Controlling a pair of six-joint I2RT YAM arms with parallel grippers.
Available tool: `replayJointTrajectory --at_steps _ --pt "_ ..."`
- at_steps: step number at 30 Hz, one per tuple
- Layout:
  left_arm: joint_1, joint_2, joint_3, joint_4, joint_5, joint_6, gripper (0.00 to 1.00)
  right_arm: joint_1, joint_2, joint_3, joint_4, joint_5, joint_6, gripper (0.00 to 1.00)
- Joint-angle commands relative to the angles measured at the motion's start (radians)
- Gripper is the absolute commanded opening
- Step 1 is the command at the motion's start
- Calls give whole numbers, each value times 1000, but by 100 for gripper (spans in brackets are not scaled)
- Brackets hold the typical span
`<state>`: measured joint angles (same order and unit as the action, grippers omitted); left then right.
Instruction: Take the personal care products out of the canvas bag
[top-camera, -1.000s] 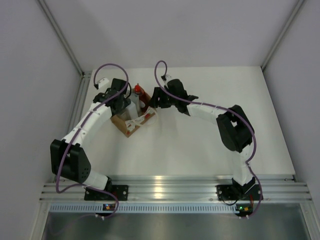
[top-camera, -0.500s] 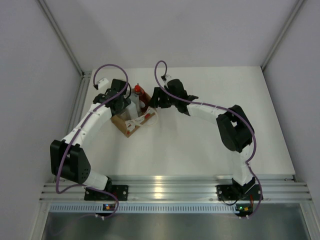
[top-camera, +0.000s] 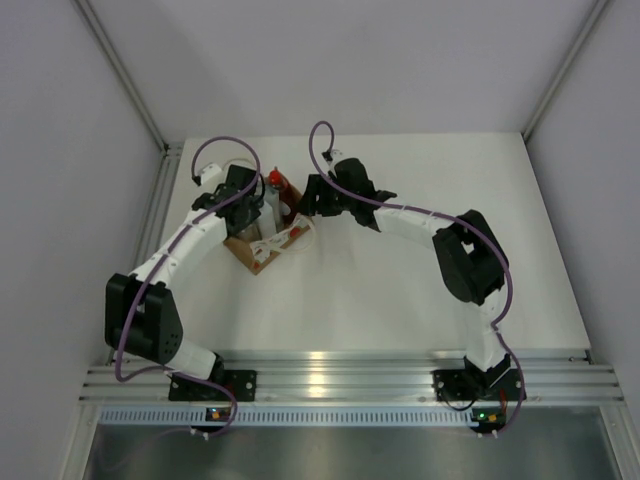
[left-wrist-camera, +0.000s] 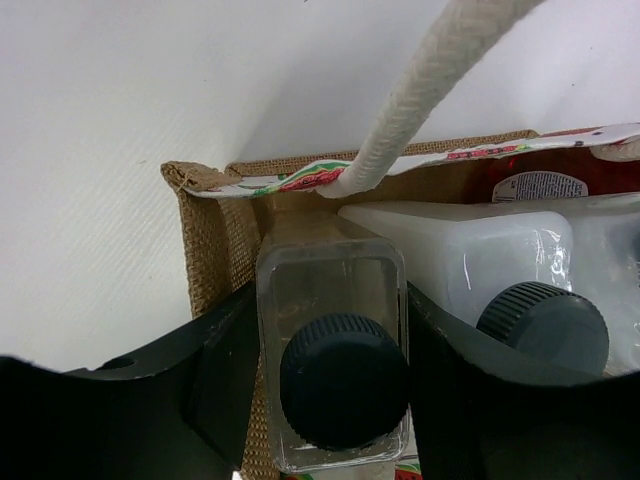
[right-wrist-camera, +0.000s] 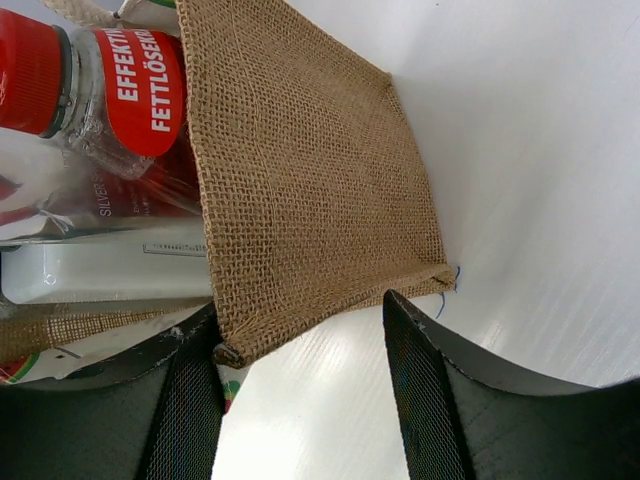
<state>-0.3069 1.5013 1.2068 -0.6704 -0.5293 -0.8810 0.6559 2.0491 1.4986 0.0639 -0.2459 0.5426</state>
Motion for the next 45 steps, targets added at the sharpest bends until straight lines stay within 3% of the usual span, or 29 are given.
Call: replayJointTrajectory --at_steps 1,5,11,16,17,45 --pt "2 43 -61 -77 98 2 58 -12 10 -1 -1 -12 -16 57" --pt "2 33 -72 -75 88 4 56 -13 13 0 -1 -12 -15 58" --pt "2 31 -41 -78 81 19 25 -12 17 6 -1 -16 -10 58" --pt "2 -7 -1 -81 66 36 11 -13 16 5 -1 -12 -15 57" --pt "2 -22 14 -81 63 40 0 -13 17 6 -1 -13 -13 58" --pt "2 -228 181 -86 97 183 0 -13 45 40 -3 -7 8 59"
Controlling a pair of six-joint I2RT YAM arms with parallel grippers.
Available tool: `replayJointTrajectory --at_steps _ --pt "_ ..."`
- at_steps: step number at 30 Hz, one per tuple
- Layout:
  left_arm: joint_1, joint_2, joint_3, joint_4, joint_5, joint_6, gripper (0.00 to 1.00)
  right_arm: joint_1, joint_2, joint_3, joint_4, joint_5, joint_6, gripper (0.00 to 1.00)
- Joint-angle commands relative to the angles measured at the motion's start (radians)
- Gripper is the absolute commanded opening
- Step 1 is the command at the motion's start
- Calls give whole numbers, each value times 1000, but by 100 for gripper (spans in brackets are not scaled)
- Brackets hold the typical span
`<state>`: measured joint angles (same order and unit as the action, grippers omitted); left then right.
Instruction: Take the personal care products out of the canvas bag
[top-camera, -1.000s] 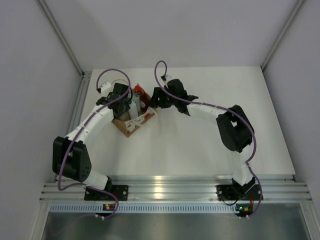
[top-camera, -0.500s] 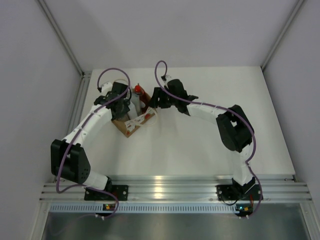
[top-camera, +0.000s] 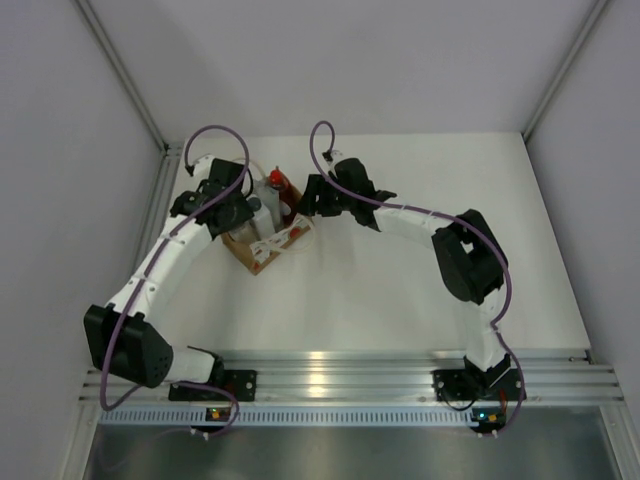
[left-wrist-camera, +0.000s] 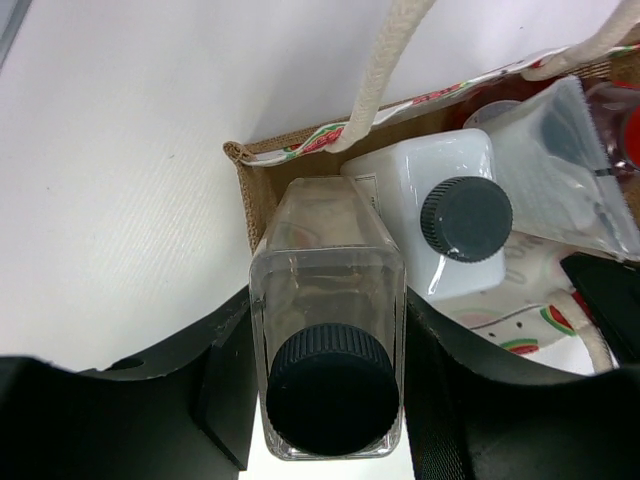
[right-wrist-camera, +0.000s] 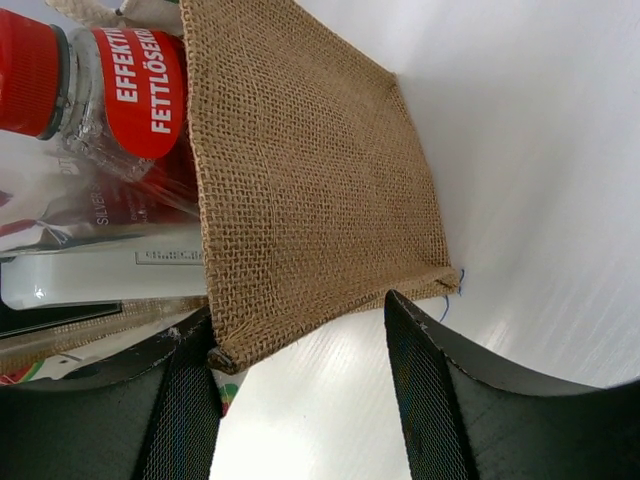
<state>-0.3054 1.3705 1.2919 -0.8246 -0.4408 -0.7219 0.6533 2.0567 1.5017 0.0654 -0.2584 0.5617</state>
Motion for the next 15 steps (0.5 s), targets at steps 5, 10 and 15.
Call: replayJointTrajectory --at_steps 5,10,15 --pt "0 -140 156 61 34 61 0 -11 59 52 -7 5 -8 59" --pt "0 -206 217 53 82 84 0 -12 74 77 -15 5 -5 58" --pt "0 -280 233 48 166 98 0 -11 83 94 -19 7 -3 58"
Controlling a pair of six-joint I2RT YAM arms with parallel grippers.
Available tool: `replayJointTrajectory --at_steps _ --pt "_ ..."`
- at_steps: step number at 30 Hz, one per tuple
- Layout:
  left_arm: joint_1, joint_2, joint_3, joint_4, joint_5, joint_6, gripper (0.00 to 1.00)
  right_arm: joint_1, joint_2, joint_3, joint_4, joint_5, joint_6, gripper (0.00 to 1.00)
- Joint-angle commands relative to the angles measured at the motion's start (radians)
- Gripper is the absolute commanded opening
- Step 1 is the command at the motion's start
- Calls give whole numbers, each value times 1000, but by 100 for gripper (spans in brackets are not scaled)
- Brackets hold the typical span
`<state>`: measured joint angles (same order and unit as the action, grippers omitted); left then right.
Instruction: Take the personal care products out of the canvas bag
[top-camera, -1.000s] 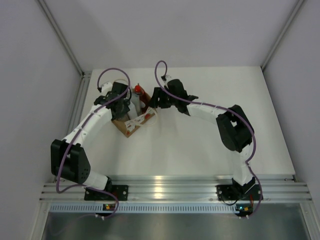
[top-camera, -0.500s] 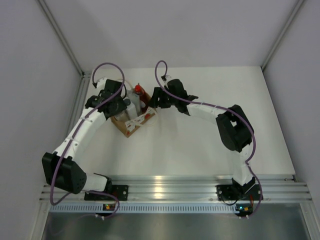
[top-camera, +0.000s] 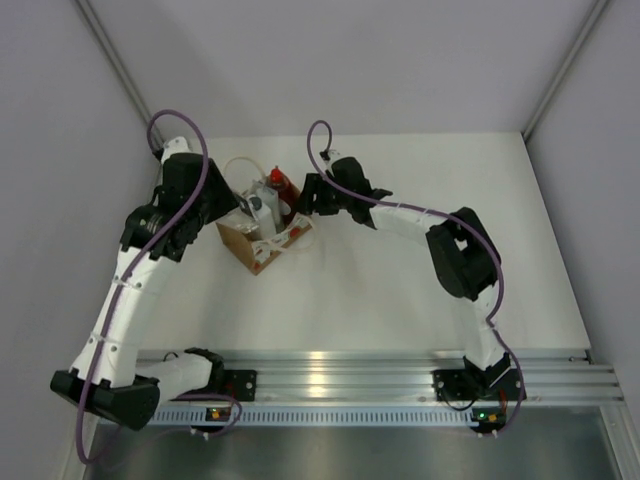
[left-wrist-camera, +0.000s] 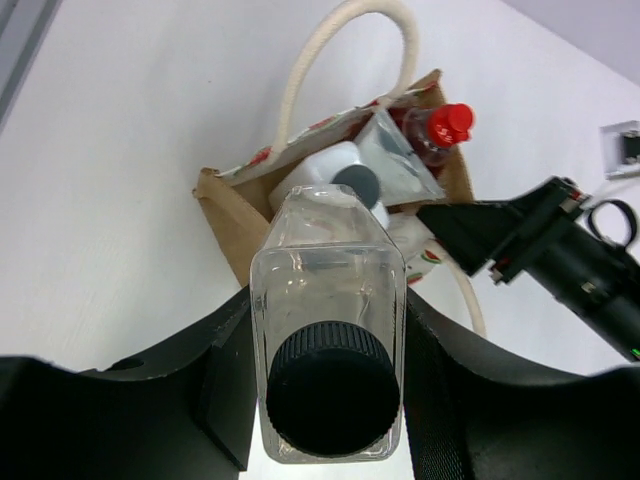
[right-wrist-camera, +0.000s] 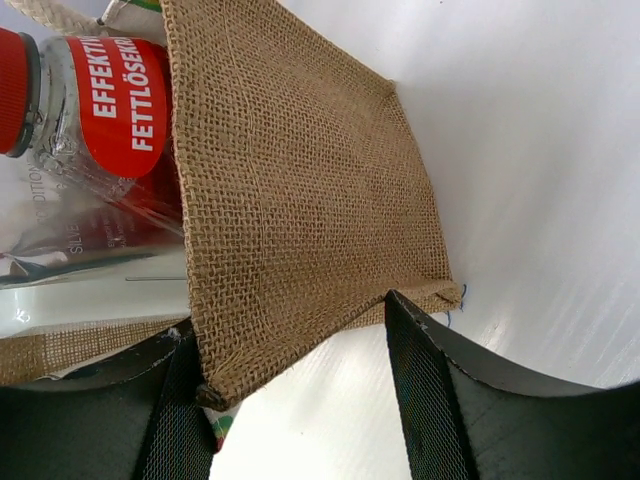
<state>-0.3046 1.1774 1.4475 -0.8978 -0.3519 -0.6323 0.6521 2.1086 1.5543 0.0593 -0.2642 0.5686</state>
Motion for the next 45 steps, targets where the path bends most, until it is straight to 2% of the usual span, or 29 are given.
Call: replayJointTrajectory --at_steps 1,10,14,24,29,33,38,45 --pt "-1 -100 77 122 91 16 0 -9 31 44 -15 11 -10 58" --pt "-1 -197 71 53 250 91 0 -9 34 72 -36 13 -13 58" --pt "-1 -212 33 8 388 129 0 -9 31 76 -45 17 -21 58" --pt "-1 -331 -280 7 475 218 0 -9 28 82 -58 11 -42 58" --pt "-2 -340 -397 7 416 198 0 -9 22 76 -82 13 -47 58" --pt "-36 -343 -452 2 298 163 0 -9 21 76 -84 11 -49 59" --pt "-82 -276 -452 -19 161 112 0 -9 17 78 -85 11 -44 59" --pt "-88 -225 -450 -32 74 69 0 -9 14 73 -85 10 -44 59"
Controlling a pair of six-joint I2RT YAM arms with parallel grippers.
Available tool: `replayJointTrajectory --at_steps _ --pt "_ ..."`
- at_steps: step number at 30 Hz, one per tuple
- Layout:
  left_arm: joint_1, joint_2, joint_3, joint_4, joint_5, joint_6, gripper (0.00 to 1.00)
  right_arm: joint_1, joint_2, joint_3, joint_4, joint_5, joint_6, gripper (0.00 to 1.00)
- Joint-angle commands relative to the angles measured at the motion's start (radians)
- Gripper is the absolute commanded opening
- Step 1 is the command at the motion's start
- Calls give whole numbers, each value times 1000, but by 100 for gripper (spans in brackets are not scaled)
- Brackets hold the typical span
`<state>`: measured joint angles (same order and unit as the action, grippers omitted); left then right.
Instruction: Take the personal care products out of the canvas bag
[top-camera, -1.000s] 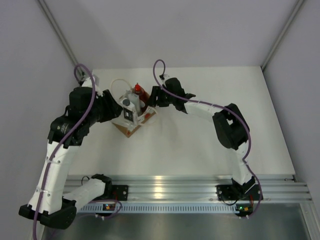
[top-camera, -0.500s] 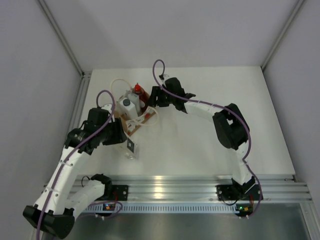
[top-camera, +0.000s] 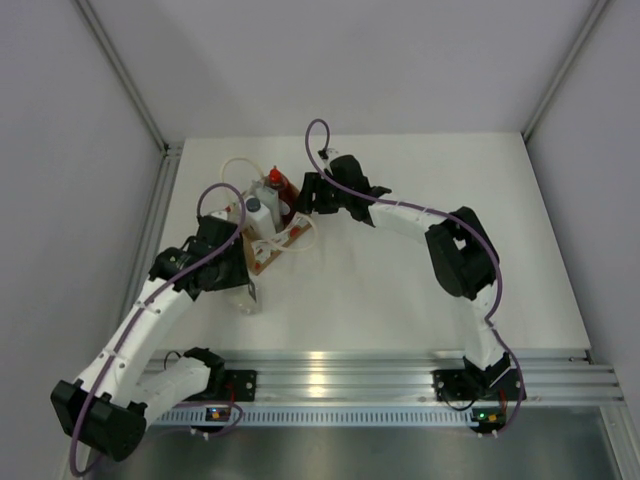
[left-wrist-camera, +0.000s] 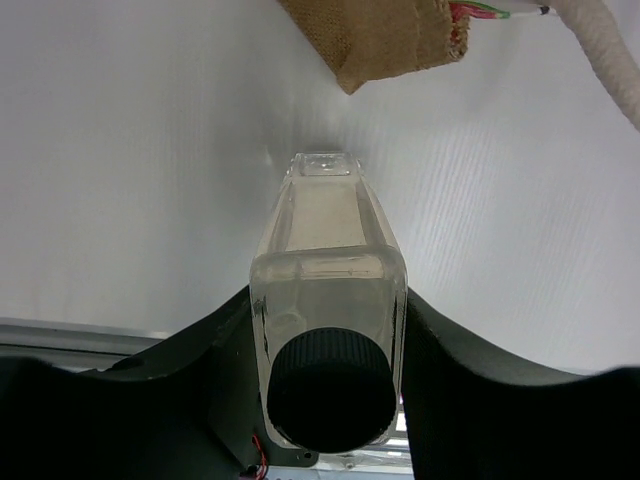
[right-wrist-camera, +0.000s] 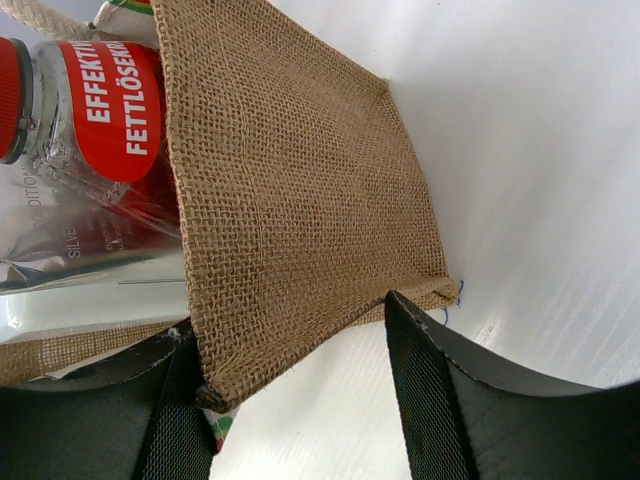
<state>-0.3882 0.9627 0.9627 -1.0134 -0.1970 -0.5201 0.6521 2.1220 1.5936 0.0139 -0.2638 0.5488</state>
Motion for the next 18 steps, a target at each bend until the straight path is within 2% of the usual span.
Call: replayJointTrajectory --at_steps 1,4,7,8,9,13,15,16,18 --pt "-5 -4 34 84 -85 -46 0 -8 0 34 -40 9 -26 59" --pt "-12 28 33 82 -88 -47 0 -9 -4 29 -42 14 -27 59" --pt "-17 42 33 84 -99 -49 12 -9 -4 26 -40 14 -27 60" --pt "-17 42 33 82 -99 -49 17 -8 -4 26 -38 14 -27 60" --pt "-15 42 31 84 -98 -49 26 -9 -2 26 -40 14 -29 60" --pt "-17 65 31 81 -98 -49 43 -9 0 26 -40 14 -27 60" --pt "-17 70 34 78 -91 -46 55 -8 1 28 -40 14 -26 60" --pt "-17 67 37 78 -87 -43 65 -9 1 28 -40 14 -27 60" --pt "-18 58 41 78 -81 -35 75 -9 1 29 -38 15 -27 60"
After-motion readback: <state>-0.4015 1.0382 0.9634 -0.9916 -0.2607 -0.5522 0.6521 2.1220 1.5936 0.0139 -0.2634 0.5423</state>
